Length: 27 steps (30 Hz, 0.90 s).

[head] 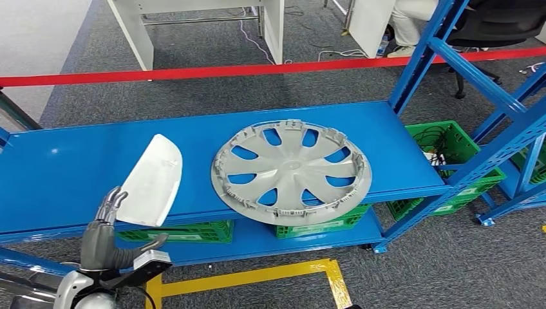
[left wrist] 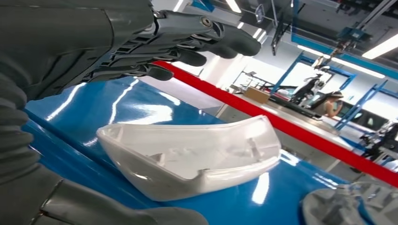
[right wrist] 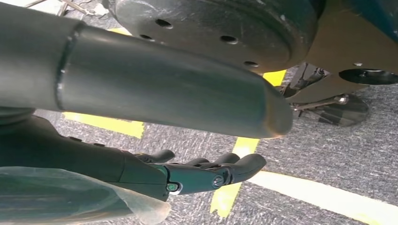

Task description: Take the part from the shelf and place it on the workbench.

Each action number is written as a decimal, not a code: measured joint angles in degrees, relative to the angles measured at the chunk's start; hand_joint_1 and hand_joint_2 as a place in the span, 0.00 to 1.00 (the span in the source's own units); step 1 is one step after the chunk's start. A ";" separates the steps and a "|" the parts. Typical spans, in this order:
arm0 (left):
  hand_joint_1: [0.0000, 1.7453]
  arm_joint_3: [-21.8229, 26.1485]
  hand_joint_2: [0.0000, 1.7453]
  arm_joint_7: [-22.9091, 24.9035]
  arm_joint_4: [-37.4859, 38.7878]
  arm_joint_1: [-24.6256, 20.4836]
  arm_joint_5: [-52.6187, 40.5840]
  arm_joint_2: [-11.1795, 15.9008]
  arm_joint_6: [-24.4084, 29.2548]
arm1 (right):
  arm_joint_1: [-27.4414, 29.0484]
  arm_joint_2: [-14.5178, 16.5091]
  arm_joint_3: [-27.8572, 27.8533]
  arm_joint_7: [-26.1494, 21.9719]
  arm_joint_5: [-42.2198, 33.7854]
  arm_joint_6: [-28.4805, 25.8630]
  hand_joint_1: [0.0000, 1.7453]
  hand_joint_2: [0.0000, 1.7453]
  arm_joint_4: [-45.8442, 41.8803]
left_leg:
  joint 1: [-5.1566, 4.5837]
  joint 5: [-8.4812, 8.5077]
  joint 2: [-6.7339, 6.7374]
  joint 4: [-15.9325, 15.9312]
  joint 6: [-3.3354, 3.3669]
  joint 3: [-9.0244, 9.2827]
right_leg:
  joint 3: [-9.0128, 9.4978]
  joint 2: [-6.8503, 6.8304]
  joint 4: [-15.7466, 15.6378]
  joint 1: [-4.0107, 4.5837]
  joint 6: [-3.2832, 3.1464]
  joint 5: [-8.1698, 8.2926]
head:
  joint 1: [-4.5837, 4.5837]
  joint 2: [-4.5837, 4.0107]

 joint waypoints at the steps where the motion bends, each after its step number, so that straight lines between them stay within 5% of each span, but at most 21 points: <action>1: 0.00 0.09 1.00 0.16 0.32 -0.18 -0.23 0.16 0.00 | 0.00 -0.03 0.04 0.00 0.00 0.00 0.00 0.00 0.00 | 0.00 0.00 0.00 0.00 0.00 0.00 | 0.00 0.00 0.00 0.00 0.00 0.00 | 0.00 0.00; 27: 0.00 3.19 1.00 2.46 3.49 -0.64 -2.44 2.41 -0.81 | 0.03 -0.23 0.09 0.00 0.04 0.20 0.00 0.00 0.02 | 0.00 0.01 0.00 0.00 -0.01 0.00 | 0.00 0.01 0.00 0.00 0.00 0.00 | 0.00 0.00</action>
